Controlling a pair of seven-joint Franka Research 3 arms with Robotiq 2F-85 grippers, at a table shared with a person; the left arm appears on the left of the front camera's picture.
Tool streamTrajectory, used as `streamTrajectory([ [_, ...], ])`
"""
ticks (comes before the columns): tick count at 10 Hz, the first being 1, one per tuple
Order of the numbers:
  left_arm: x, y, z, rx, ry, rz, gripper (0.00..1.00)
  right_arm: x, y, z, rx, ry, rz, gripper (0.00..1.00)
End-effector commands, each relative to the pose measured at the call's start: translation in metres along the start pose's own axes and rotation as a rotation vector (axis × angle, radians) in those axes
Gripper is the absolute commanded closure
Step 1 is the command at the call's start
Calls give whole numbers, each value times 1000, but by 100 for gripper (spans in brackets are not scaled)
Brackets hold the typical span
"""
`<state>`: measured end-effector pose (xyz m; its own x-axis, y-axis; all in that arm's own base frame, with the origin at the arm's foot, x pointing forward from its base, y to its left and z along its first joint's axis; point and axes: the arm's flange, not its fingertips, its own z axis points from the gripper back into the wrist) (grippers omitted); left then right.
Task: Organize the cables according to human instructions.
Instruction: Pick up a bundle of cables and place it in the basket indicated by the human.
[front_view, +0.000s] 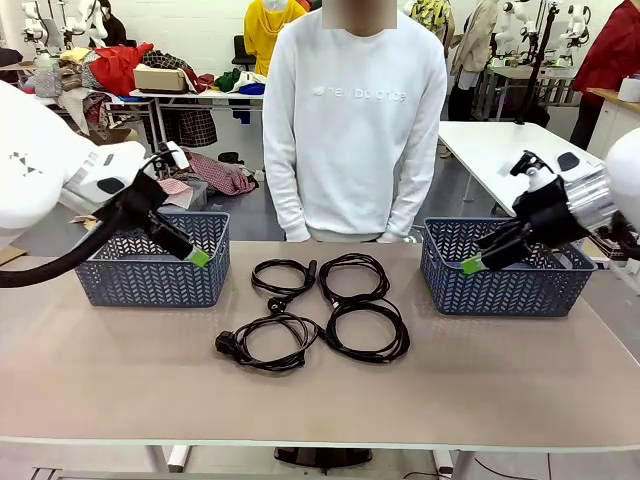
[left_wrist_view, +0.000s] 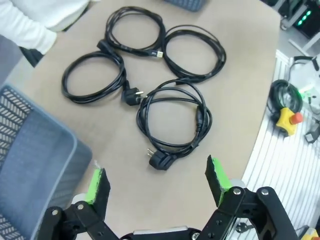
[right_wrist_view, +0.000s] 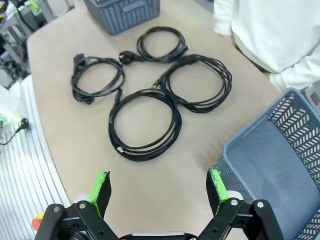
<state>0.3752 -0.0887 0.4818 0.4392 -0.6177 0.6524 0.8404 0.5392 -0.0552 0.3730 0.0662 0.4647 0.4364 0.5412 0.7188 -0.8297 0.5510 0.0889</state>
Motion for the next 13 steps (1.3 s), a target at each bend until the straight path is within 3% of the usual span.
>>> streamTrajectory([
  [1,-12,9,6,-28,1,4,0,-13,-8,11,39,-56,20,0],
  [13,-20,15,14,-2,24,37,0,-9,-5,18,31,-47,-1,0],
])
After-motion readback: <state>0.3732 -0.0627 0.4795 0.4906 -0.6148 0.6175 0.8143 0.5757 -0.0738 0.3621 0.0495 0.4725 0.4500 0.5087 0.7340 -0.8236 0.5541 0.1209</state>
